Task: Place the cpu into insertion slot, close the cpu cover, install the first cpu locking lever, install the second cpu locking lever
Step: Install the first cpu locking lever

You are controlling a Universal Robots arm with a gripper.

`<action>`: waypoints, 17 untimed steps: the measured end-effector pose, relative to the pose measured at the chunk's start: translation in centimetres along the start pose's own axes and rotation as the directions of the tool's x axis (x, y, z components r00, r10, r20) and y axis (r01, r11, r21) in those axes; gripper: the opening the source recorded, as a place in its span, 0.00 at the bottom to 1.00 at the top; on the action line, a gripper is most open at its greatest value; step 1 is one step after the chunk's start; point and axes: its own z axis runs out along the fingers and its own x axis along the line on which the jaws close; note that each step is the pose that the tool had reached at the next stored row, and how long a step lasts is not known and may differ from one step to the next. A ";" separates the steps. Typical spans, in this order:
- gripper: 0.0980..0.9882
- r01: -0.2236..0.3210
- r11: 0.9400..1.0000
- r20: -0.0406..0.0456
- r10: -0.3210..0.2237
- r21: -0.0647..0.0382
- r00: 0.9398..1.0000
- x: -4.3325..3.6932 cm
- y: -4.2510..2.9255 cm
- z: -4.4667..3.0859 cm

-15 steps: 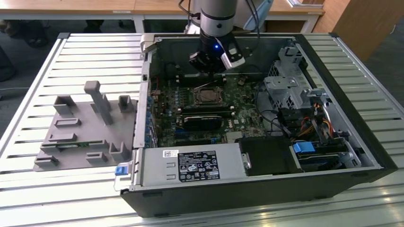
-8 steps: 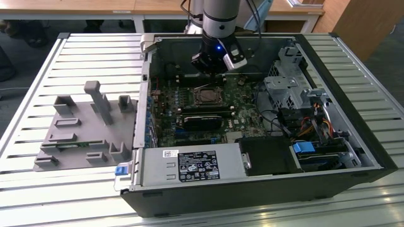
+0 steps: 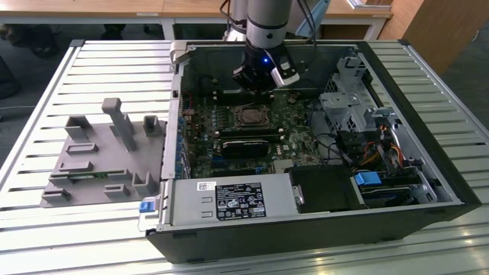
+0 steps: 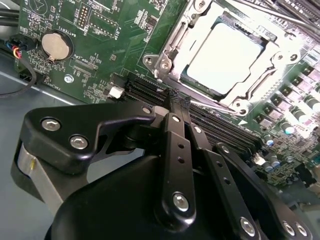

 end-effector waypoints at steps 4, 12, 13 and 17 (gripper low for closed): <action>0.01 0.000 1.000 0.000 0.000 0.000 1.000 -0.07 -0.02 0.28; 0.01 0.000 1.000 0.000 0.000 0.003 1.000 -0.22 -0.05 0.66; 0.01 0.000 1.000 0.000 0.000 0.004 1.000 -0.22 -0.05 0.70; 0.01 0.000 1.000 0.000 0.000 0.006 1.000 -0.23 -0.06 0.75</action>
